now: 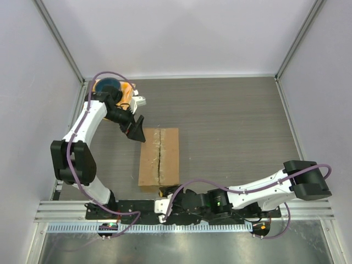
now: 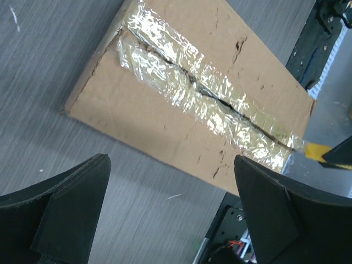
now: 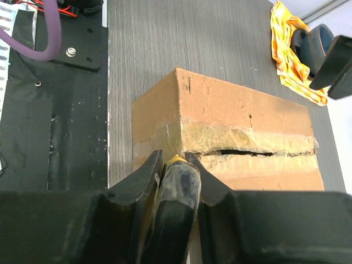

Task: Unpack the express box
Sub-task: Adjust the express box at the center of the board.

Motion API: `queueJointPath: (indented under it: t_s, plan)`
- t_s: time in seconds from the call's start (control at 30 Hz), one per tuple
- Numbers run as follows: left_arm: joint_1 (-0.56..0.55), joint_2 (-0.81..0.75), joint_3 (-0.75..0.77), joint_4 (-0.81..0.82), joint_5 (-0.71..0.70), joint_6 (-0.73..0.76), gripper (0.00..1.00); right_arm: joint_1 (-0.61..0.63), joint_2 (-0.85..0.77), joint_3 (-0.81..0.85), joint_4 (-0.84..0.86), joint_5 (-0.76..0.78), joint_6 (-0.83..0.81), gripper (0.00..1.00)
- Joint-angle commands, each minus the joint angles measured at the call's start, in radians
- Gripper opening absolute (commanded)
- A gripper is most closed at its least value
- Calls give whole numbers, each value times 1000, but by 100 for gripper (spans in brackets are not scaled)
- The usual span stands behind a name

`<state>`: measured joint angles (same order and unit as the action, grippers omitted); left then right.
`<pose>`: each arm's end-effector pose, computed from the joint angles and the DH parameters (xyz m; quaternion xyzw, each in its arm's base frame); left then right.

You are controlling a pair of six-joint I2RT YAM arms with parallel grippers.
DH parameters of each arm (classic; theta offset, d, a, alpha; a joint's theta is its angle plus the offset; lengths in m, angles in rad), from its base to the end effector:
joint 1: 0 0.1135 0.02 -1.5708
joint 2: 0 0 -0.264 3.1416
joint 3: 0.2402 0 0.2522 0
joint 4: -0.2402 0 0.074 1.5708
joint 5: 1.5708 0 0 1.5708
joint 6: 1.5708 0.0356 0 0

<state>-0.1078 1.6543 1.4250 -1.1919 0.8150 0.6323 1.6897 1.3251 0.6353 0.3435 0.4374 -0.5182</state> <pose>0.3043 -0.0590 0.2820 0.3587 0.8429 -0.3639 0.1687 -0.0186 0.2827 0.2239 -0.6573 0.4709 0.1622 0.5657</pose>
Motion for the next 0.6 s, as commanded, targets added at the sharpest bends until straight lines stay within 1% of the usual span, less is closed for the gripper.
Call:
queueJointPath:
  t_s: [0.0,0.17,0.2,0.23,0.3,0.43,0.57]
  plan:
    - [17,-89,9,-106,49,162,100,-5,-32,15,52,3,9,1]
    - [17,-195,-171,-65,-2,349,100,-5,8,50,58,-72,-66,1]
    - [17,-223,-201,-54,-17,427,100,-5,29,58,57,-80,-77,1]
    - [17,-267,-254,-31,-25,469,100,-5,39,72,57,-88,-86,1]
    - [17,-312,-290,-23,-39,553,100,-5,55,84,58,-101,-111,1]
    - [10,-364,-337,9,-36,587,100,-5,103,116,92,-111,-140,1]
    - [-38,-404,-386,109,-34,523,100,-5,143,129,146,-108,-190,1]
